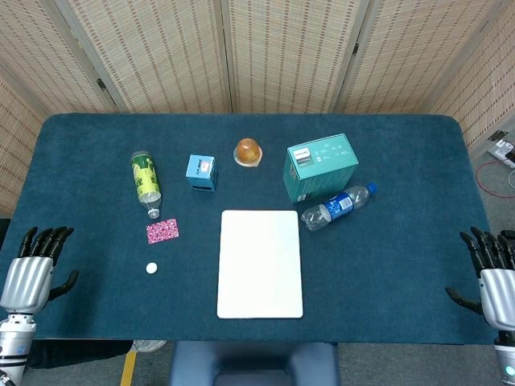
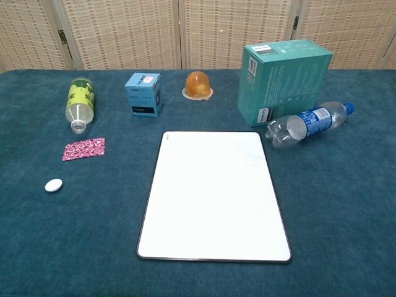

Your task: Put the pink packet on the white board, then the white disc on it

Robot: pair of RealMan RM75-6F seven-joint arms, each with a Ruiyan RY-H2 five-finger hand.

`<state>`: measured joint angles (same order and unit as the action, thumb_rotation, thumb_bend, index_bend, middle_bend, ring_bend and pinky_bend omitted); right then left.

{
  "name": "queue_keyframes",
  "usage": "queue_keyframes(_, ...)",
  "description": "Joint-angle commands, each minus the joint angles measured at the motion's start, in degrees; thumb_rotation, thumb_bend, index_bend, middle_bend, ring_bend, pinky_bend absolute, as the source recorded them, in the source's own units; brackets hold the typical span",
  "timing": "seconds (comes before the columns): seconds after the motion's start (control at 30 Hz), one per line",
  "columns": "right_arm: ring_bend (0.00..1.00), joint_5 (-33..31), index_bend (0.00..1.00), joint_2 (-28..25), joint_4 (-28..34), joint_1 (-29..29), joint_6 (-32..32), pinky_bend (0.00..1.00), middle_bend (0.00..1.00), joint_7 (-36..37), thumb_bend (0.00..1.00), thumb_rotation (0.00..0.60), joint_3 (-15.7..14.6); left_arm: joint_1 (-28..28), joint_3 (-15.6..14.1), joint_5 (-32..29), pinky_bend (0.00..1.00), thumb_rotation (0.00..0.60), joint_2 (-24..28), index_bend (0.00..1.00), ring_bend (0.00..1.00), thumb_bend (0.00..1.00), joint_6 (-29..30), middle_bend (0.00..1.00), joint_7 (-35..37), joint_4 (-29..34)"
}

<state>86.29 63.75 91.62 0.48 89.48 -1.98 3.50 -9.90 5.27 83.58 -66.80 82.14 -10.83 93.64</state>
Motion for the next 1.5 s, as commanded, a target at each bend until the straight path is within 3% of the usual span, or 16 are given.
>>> queue_keyframes(0.03, 0.05, 0.1, 0.09, 0.0, 0.0, 0.0, 0.0, 0.01, 0.07, 0.0, 0.07, 0.6, 0.0, -1.1, 0.4, -0.2, 0.05, 0.6, 0.1, 0.18, 0.14, 0.37, -1.5, 0.17, 0.3, -0.4)
queue_keyframes(0.57, 0.05, 1.1, 0.09, -1.2, 1.2, 0.3, -0.1, 0.01, 0.06, -0.1, 0.07, 0.6, 0.1, -10.6, 1.9, -0.4, 0.07, 0.6, -2.0, 0.3, 0.2, 0.41, -13.6, 0.24, 3.0, -1.6)
queue_keyframes(0.9, 0.05, 1.0, 0.09, -1.3, 1.2, 0.4, -0.2, 0.01, 0.06, 0.3, 0.07, 0.6, 0.2, -17.0, 2.7, -4.7, 0.07, 0.6, -6.8, 0.31, 0.17, 0.63, -21.8, 0.24, -2.4, -4.1)
queue_keyframes(1.07, 0.05, 0.7, 0.09, -1.4, 0.9, 0.4, -0.4, 0.01, 0.06, 0.6, 0.07, 0.6, 0.3, -18.8, 2.9, -8.2, 0.08, 0.6, -9.9, 0.3, 0.19, 0.62, -24.0, 0.24, -5.9, -5.6)
queue_keyframes(1.5, 0.05, 0.3, 0.09, -1.8, 0.7, 0.1, -0.5, 0.01, 0.06, 1.5, 0.07, 0.6, 0.3, -22.0, 2.0, -16.2, 0.09, 0.6, -13.1, 0.21, 0.22, 0.49, -29.1, 0.24, -10.0, -6.0)
